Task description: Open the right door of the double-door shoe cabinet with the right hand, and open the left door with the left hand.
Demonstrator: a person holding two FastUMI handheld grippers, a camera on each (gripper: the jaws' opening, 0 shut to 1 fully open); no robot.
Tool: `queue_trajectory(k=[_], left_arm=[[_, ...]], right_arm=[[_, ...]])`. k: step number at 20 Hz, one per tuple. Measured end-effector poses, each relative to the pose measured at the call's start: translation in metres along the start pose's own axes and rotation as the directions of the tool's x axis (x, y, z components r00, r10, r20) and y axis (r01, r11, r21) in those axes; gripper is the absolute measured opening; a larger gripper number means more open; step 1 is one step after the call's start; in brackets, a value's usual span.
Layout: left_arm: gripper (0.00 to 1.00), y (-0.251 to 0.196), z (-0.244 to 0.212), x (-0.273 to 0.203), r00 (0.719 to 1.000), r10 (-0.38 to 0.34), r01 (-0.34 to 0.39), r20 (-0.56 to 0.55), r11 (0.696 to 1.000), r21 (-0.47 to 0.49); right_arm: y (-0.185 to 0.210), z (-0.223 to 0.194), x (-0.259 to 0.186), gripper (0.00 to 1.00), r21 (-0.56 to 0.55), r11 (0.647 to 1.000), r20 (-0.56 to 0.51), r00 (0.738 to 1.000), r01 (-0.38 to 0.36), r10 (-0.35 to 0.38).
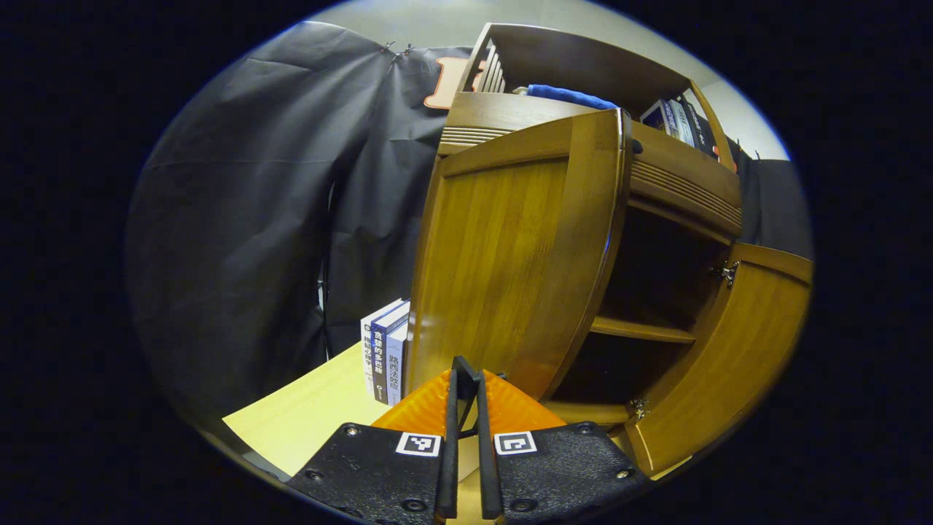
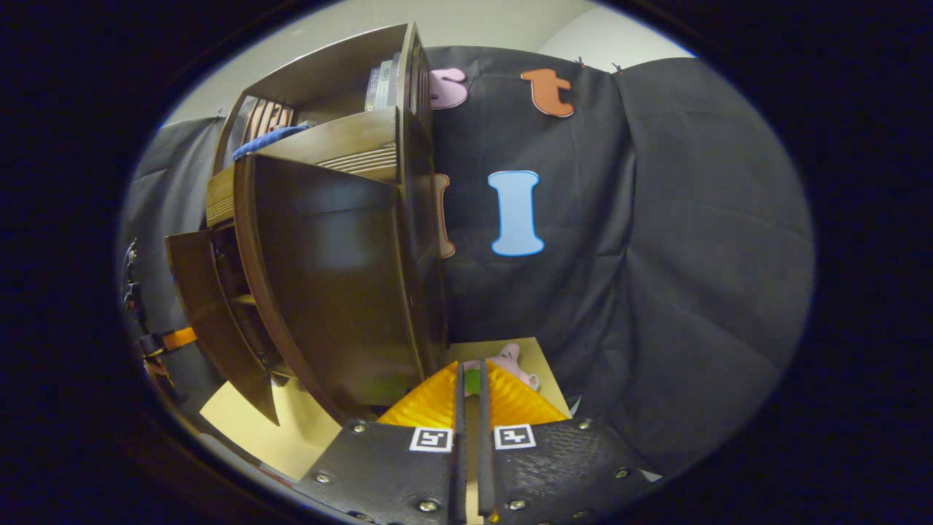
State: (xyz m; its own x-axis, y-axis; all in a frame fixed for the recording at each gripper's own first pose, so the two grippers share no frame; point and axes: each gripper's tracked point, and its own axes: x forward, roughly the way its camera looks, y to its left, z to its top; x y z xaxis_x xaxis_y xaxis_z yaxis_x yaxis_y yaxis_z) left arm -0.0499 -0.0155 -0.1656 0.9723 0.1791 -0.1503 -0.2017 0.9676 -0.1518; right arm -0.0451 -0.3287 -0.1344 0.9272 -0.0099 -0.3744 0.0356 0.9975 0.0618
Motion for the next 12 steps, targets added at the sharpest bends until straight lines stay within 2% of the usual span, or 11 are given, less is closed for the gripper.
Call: queue_trajectory(k=[6, 10, 12], left_arm=[[0.13, 0.036, 0.002, -0.011, 1.000, 0.004, -0.004, 0.006, 1.000, -0.012], [0.12, 0.048, 0.004, -0.015, 1.000, -0.015, 0.015, -0.001, 0.999, 0.035], [0.02, 0.053, 0.005, -0.016, 0.999, -0.033, 0.033, -0.008, 0.998, 0.056]], right_arm=[[0.009, -0.006, -0.002, 0.06, -0.005, 1.000, -0.001, 1.000, 0.023, -0.024], [0.012, -0.010, -0.006, 0.06, 0.010, 0.999, -0.002, 0.999, 0.051, -0.051], [0.013, -0.012, -0.009, 0.06, 0.015, 0.997, 0.002, 0.997, 0.075, -0.075]])
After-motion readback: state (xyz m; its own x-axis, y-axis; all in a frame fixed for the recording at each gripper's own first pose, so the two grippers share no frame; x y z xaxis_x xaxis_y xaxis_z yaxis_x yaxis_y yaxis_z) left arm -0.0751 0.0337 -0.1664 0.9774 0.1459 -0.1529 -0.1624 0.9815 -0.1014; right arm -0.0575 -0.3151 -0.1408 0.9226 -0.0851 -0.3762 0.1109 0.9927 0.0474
